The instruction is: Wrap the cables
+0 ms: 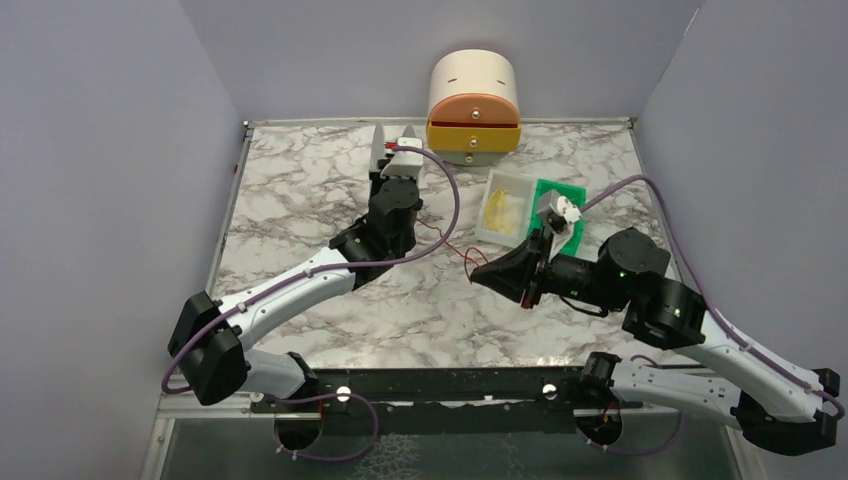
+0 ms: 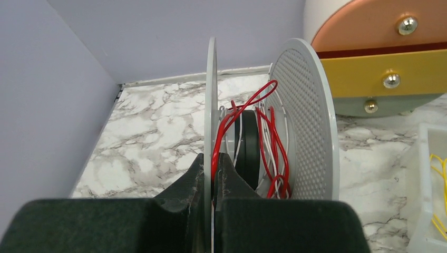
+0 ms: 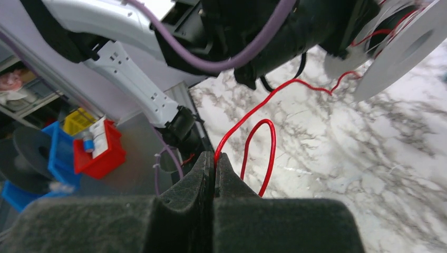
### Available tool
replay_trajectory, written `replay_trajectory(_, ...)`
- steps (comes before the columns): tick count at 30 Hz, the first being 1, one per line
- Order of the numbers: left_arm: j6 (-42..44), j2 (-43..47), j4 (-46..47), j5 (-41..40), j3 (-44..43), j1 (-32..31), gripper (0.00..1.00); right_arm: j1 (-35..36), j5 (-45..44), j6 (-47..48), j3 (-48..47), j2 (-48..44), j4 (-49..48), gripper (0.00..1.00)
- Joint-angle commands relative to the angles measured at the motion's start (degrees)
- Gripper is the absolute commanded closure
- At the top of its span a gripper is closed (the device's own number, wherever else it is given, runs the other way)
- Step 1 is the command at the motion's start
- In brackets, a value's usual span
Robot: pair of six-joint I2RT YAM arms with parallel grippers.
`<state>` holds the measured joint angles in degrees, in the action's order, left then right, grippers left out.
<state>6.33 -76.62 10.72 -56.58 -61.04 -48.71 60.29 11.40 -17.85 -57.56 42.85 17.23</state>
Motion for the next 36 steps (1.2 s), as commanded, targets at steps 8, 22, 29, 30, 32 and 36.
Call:
replay_trajectory(8,-1.6,3.5,-4.9,11.6,4.4,0.4,1.00,0.3,-19.2,11.2,-19.4,9.3,14.2,0.99)
replay_trajectory(22,-5.8,14.3,-20.4,30.6,10.6,0.2,1.00,0.2,-38.8,22.3,-25.8,16.3,11.7,0.99)
replay_trajectory(29,-3.4,21.5,-27.5,41.2,11.8,-0.1,1.00,-2.8,-41.8,23.3,-25.2,19.5,7.3,0.99)
replay_trajectory(30,-2.8,22.2,-28.7,42.8,11.8,-0.2,1.00,-4.3,-40.9,22.9,-25.0,19.6,7.0,0.99)
replay_trajectory(32,-1.9,24.2,-30.5,45.8,11.8,-0.5,1.00,-8.1,-37.7,21.6,-24.7,20.0,7.2,0.99)
replay_trajectory(36,-1.3,28.1,-32.5,50.1,12.7,-0.8,1.00,-17.7,-28.8,16.2,-23.1,21.6,8.1,0.99)
